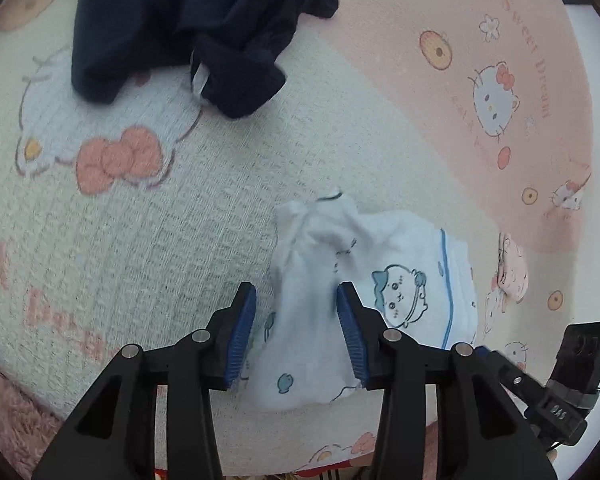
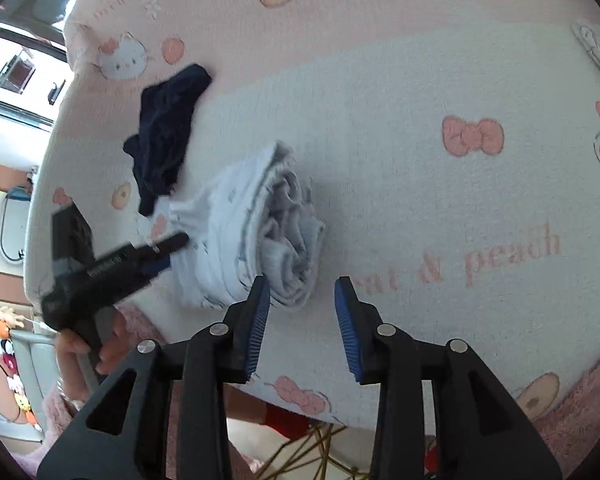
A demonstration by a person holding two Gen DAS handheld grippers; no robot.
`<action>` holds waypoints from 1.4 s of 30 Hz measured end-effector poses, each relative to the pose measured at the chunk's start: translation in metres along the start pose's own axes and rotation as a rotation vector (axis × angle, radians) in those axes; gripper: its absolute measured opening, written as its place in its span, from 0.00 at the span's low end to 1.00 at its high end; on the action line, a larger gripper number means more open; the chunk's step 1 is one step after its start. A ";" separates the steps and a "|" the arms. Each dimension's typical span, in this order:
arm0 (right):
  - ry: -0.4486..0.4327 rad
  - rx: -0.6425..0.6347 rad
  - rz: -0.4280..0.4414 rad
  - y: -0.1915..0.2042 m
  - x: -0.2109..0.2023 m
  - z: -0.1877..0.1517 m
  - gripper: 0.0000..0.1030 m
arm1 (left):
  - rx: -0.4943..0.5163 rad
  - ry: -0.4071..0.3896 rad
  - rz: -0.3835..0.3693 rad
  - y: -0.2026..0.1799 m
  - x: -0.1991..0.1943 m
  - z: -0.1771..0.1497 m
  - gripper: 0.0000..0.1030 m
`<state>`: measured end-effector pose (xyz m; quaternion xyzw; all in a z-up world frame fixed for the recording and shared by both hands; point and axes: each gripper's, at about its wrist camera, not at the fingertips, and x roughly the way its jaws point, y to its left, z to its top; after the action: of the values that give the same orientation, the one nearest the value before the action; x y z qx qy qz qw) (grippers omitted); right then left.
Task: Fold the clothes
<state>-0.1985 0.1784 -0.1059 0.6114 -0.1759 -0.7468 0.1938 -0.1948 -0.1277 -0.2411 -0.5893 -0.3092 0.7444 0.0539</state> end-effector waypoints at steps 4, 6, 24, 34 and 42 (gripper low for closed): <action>0.001 -0.060 0.036 0.027 0.016 0.023 0.54 | -0.030 0.002 -0.044 0.007 -0.002 -0.012 0.48; 0.024 -0.071 -0.002 0.033 0.027 0.029 0.55 | -0.036 0.003 -0.056 0.009 -0.002 -0.015 0.48; 0.085 0.004 0.063 0.003 0.045 0.015 0.39 | 0.105 -0.082 0.036 -0.029 -0.030 -0.048 0.15; -0.075 -0.049 0.098 -0.035 -0.089 0.039 0.39 | 0.306 -0.150 0.030 -0.184 -0.049 -0.061 0.14; -0.258 0.033 0.060 -0.135 -0.208 0.050 0.39 | 0.513 -0.116 -0.059 -0.351 -0.002 -0.074 0.14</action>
<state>-0.2213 0.4008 0.0117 0.5079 -0.2299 -0.8100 0.1818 -0.2261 0.1826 -0.0636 -0.5036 -0.1301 0.8291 0.2053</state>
